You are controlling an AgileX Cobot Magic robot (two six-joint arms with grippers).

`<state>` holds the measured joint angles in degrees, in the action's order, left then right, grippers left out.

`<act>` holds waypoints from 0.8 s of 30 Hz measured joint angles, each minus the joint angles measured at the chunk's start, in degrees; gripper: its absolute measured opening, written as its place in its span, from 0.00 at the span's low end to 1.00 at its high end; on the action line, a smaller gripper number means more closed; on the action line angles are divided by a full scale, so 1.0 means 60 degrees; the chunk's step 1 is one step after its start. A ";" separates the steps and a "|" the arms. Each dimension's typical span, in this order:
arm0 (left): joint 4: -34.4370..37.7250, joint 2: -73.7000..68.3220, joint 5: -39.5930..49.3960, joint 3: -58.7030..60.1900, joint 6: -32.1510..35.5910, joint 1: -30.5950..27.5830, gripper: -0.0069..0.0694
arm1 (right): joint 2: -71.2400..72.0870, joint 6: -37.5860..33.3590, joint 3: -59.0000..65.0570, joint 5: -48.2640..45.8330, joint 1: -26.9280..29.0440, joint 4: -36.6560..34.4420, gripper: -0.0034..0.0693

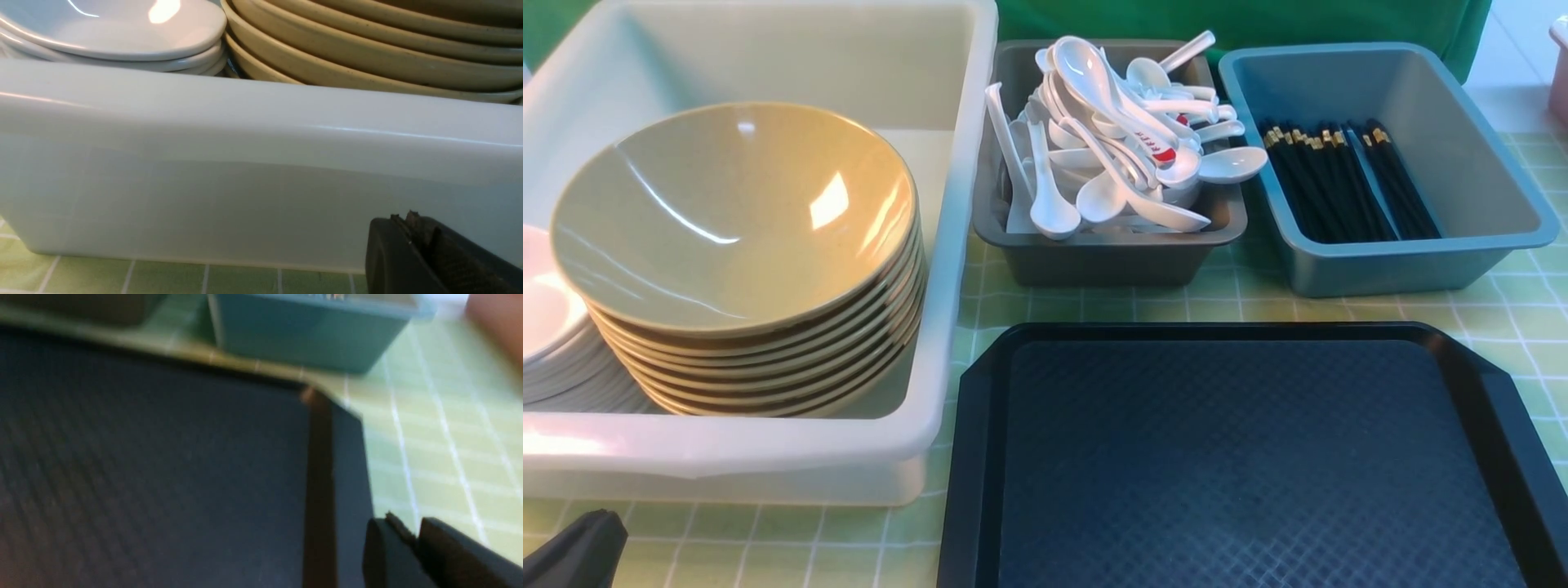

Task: On green table put chopsticks spoon bowls plates into blue grey white boxes.

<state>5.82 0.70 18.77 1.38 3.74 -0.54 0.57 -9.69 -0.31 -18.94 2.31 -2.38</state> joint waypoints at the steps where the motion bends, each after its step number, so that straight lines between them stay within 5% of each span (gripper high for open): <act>1: 0.0000 0.0000 0.0000 0.0000 0.0000 0.0000 0.09 | 0.0000 0.0010 0.0001 0.0000 0.0000 0.0000 0.21; 24: 0.0000 0.0000 -0.0008 0.0011 0.0000 0.0000 0.09 | 0.0000 0.0107 0.0092 0.0381 0.0000 0.0014 0.24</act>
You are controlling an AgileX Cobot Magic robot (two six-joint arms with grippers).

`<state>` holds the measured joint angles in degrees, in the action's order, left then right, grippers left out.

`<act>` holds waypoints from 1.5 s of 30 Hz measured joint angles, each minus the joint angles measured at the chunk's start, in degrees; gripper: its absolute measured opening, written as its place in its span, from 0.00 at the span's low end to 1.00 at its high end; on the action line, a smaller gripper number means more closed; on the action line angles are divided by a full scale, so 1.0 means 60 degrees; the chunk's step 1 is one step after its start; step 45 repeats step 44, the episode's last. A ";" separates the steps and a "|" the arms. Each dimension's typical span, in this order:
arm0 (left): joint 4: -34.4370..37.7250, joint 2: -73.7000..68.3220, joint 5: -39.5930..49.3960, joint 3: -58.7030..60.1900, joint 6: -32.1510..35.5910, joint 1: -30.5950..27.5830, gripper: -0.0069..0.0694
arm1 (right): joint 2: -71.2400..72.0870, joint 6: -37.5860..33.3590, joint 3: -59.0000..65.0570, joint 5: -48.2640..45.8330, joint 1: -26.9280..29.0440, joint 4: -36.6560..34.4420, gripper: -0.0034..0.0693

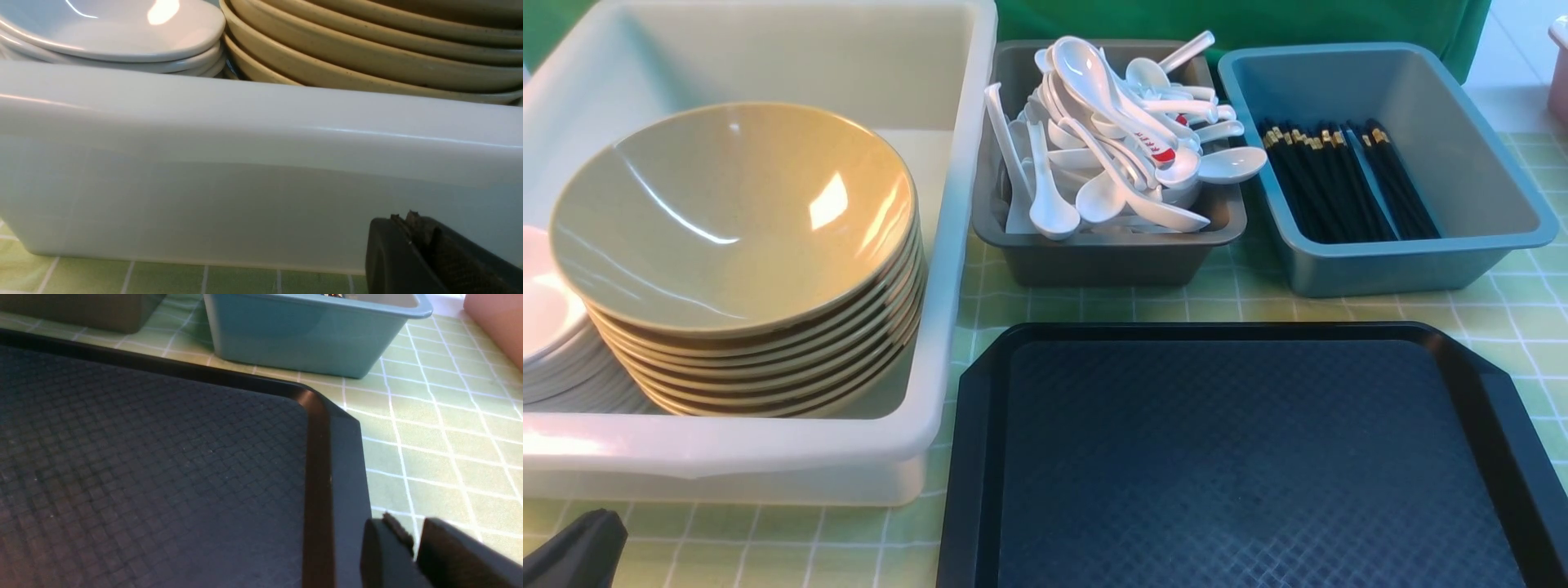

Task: On green table put chopsticks spoon bowls plates into blue grey white boxes.

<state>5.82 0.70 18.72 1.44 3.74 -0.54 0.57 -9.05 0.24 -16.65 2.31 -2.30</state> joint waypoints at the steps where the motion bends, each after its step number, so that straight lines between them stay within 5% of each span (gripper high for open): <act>1: 0.0000 0.0000 0.0000 0.0000 0.0000 0.0000 0.09 | 0.0000 0.0000 0.0000 0.0000 0.0000 0.0000 0.24; 33: 0.0000 0.0000 0.0000 0.0000 0.0000 0.0590 0.09 | 0.0000 -0.0008 0.0000 0.0003 0.0000 0.0000 0.27; 45: 0.0000 0.0000 0.0000 0.0000 -0.0010 0.0108 0.09 | 0.0000 -0.0001 0.0000 0.0003 0.0000 0.0000 0.28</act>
